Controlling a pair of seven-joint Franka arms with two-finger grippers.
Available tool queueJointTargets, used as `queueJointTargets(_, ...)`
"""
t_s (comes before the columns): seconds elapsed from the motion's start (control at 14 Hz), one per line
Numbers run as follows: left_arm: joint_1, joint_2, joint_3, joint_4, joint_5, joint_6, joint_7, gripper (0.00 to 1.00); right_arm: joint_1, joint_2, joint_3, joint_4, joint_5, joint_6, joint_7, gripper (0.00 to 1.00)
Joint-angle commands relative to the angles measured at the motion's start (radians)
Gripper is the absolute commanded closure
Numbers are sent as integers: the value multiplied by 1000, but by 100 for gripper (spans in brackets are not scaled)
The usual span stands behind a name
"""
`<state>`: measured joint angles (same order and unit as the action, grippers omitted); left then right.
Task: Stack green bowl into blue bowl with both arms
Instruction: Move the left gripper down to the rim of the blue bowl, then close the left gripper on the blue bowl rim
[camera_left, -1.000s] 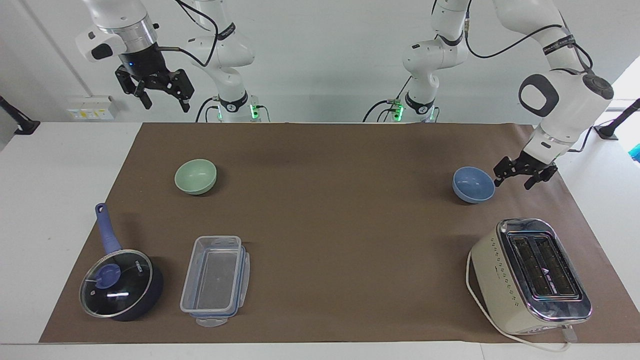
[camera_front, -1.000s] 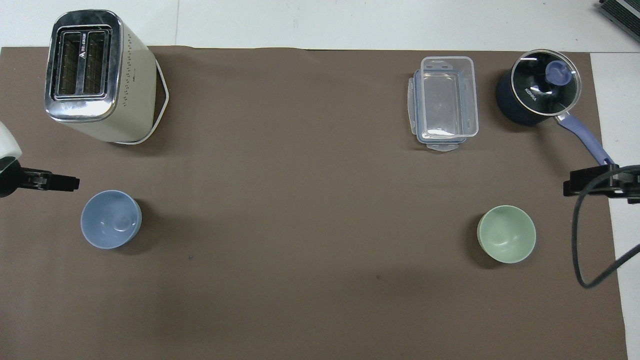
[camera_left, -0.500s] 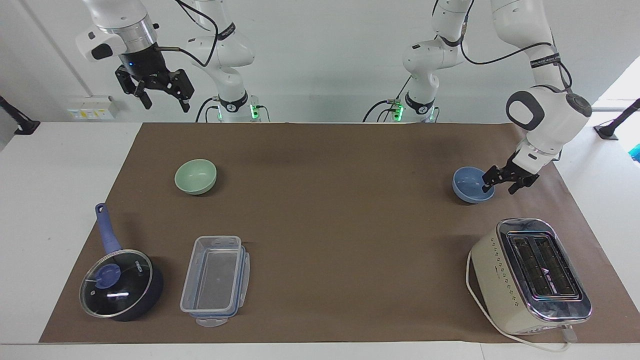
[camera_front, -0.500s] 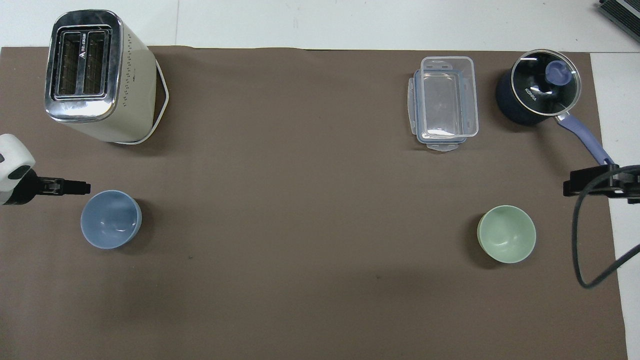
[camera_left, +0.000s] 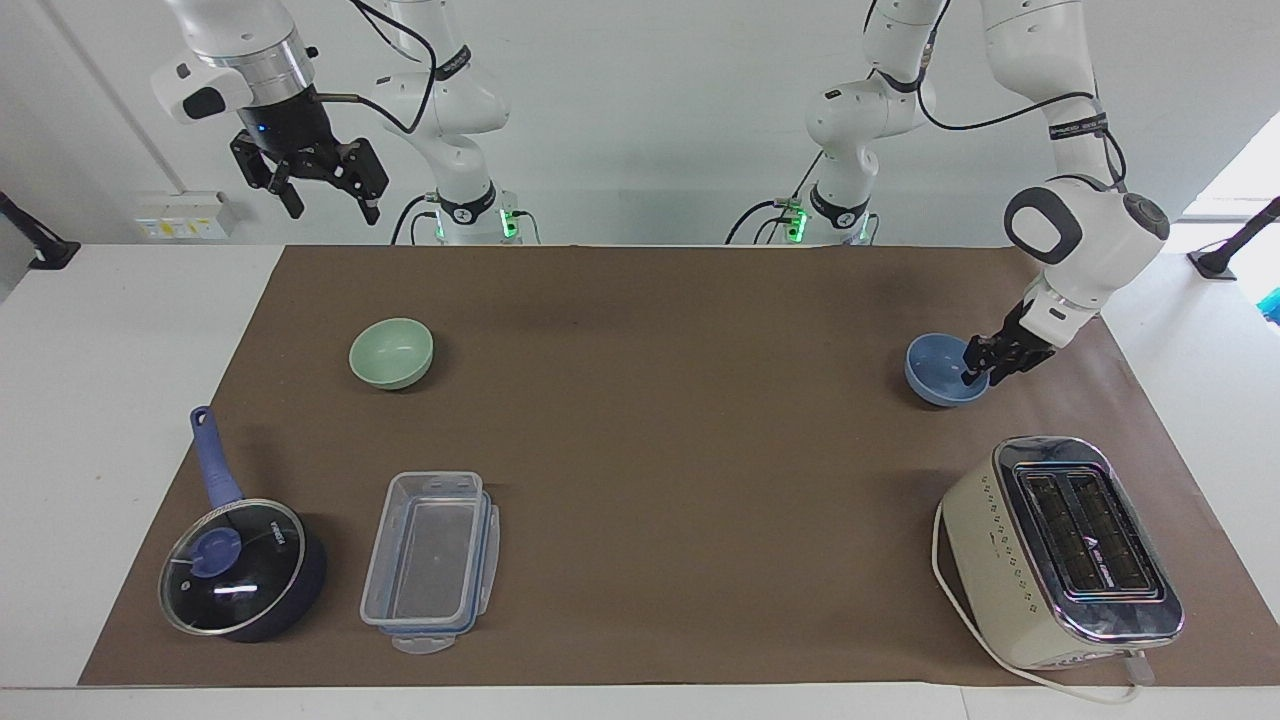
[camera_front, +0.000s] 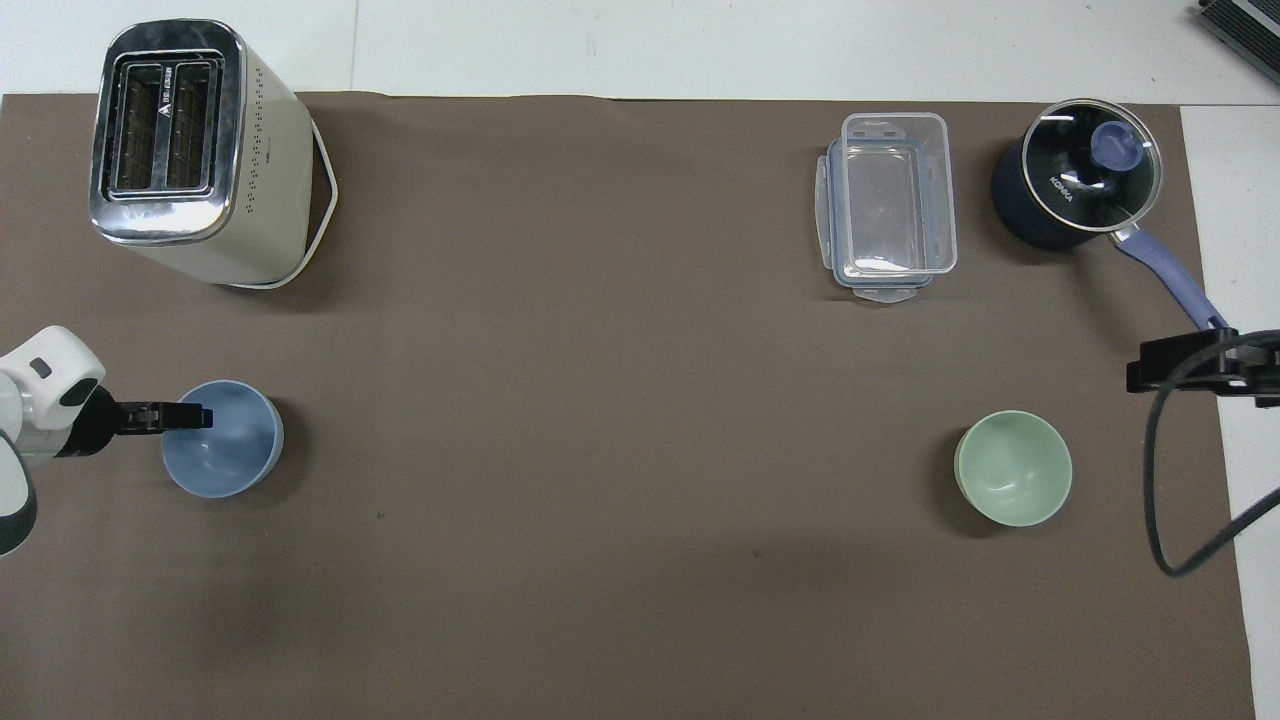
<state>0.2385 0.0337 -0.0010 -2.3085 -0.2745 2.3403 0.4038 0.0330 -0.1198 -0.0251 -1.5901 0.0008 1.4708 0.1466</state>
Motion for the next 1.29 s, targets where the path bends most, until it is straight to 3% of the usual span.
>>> queueJointTargets(0.0, 19, -34, -8, -31, -23, -22, 26, 100, -12, 8, 4, 18, 24, -11, -27, 0)
queueJointTargets(0.36, 7, -38, -8, -22, -23, -61, 24, 100, -12, 8, 4, 18, 24, -12, -27, 0)
queueJointTargets(0.79, -41, -135, -17, -12, -22, -113, 13, 100, -12, 8, 4, 18, 24, -10, -27, 0)
queueJointTargets(1.0, -115, -185, -20, -6, -19, -167, -51, 100, -12, 8, 4, 18, 24, -12, -27, 0)
queueJointTargets(1.21, -244, -182, -20, -5, -11, -154, -181, 100, -12, 8, 4, 18, 24, -12, -27, 0)
